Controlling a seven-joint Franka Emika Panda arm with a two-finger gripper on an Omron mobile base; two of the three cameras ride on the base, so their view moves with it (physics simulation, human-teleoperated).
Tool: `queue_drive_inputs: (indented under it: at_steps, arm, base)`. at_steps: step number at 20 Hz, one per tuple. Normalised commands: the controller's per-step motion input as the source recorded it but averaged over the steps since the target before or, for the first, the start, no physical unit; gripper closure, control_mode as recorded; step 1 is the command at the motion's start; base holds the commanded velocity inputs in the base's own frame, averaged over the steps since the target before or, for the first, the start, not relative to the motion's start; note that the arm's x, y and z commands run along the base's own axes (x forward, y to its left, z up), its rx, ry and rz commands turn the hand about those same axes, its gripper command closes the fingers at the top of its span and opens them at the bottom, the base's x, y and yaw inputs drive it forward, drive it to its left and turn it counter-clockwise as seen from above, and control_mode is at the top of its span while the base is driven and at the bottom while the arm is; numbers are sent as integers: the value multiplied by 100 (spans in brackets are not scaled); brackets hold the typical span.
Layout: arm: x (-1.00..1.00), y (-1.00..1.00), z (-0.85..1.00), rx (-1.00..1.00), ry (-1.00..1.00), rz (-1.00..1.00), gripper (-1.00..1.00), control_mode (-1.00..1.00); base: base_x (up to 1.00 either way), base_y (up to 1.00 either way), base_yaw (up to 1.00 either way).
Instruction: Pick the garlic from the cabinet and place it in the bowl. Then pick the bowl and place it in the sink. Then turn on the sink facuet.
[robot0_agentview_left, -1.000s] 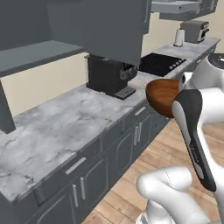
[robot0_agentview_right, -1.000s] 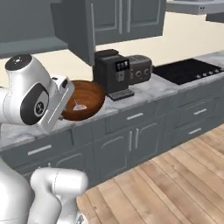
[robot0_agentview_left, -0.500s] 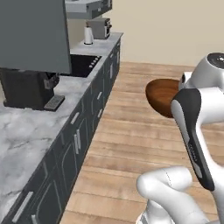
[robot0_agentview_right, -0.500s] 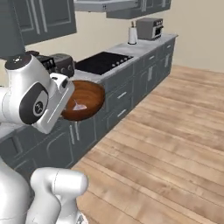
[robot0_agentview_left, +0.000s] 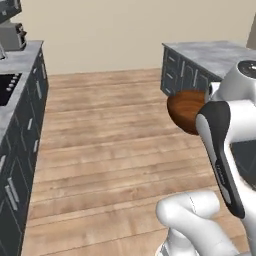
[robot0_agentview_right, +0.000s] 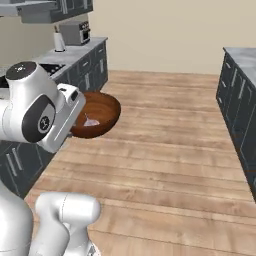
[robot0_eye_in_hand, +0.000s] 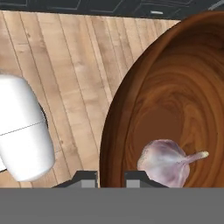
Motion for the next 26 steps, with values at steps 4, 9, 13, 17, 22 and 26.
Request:
queue_drive_inputs:
  at_steps: [4,9,13,17,22,26]
  arm:
    - [0,0,0,0,0,0,100,100]
    - [0,0,0,0,0,0,100,100]
    - [0,0,0,0,0,0,100,100]
    - [0,0,0,0,0,0,100,100]
    - [0,0,0,0,0,0,100,100]
    - [0,0,0,0,0,0,100,100]
  base:
    - [50,-35,-65]
    - [57,-13,-66]
    - [71,0,-66]
    - [97,19,-62]
    - [100,31,-56]
    - [100,38,-52]
